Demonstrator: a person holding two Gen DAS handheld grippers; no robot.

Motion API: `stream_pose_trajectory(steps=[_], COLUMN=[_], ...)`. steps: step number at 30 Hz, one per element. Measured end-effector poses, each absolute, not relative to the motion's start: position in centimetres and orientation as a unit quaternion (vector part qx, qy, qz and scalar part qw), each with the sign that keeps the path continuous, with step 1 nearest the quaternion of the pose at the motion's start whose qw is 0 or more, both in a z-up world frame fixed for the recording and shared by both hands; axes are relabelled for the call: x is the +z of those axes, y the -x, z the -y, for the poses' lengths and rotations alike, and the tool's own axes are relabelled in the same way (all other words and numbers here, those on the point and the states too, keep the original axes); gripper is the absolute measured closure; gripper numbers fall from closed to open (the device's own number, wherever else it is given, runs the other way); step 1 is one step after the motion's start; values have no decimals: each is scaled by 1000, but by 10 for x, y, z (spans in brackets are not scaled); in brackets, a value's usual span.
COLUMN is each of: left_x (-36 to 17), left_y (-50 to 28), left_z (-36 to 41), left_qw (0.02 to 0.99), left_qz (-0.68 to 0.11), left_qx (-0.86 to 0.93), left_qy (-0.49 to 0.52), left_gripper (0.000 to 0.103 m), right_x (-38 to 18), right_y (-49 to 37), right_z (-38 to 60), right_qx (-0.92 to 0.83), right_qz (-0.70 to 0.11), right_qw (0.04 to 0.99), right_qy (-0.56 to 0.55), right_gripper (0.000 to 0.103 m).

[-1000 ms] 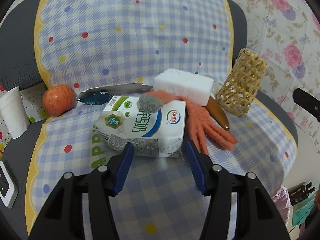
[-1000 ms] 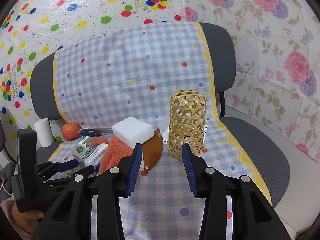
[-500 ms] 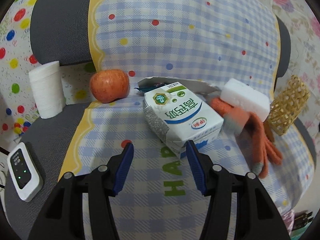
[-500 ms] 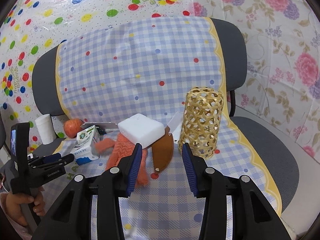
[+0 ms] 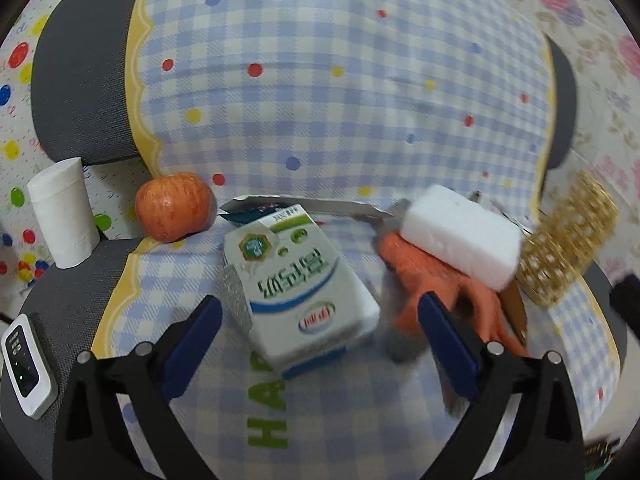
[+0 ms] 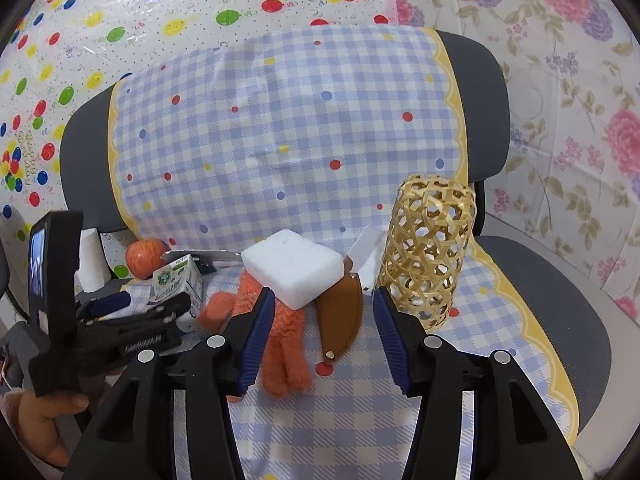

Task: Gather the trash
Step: 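Grasp the white milk carton with the left gripper while the right gripper grasps the white foam block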

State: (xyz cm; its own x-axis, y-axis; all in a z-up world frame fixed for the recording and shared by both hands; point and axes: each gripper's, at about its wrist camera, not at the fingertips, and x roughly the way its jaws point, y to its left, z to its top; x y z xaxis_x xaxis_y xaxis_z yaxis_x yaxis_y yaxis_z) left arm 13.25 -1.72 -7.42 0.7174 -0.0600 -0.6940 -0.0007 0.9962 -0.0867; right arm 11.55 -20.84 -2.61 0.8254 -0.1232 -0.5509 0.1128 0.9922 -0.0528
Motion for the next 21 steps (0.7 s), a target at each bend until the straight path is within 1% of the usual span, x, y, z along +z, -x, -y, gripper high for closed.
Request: stream_pose_trajectory(steps=[5, 6, 7, 9, 11, 13, 14, 15, 16, 18, 19, 20, 21], left_x=[-86, -87, -89, -90, -89, -85, -82, -77, -73, -69, -70, -71, -73], left_y=[-142, -143, -142, -141, -137, -127, -122, -114, -110, -103, -102, -101, -102], left_z=[13, 10, 6, -2, -6, -13, -16, -19, -20, -21, -25, -28, -31], left_qw=[915, 915, 915, 913, 915, 921, 924, 930, 933, 936, 933, 930, 926], left_qz=[-401, -400, -401, -403, -397, -382, -374, -358, -350, -344, -349, -355, -364], left_qx=[3, 3, -1, -13, -21, -32, -40, -51, -50, -55, -62, -63, -62], left_qy=[44, 45, 47, 60, 60, 64, 67, 66, 61, 52, 59, 68, 76], left_gripper=[8, 14, 24, 24, 28, 37, 46, 63, 69, 71, 65, 58, 38], right_x=[-38, -39, -42, -45, -48, -50, -52, -54, -56, -62, -64, -66, -67], right_y=[-123, -125, -128, -131, -135, -138, -140, -142, -144, -151, -153, -156, -157], right_z=[207, 207, 206, 203, 201, 199, 198, 196, 193, 186, 183, 180, 179], right_qx=[-53, -50, -46, -41, -36, -30, -26, -22, -16, -7, -4, -3, -2], right_qz=[-305, -308, -311, -316, -321, -325, -329, -331, -336, -346, -349, -351, -352], right_qw=[951, 950, 949, 948, 946, 945, 944, 943, 942, 938, 937, 936, 936], right_qy=[7, 6, 5, 4, 2, 3, 4, 5, 7, 13, 15, 17, 18], right_gripper=[50, 50, 50, 50, 50, 50, 51, 52, 52, 52, 52, 51, 51])
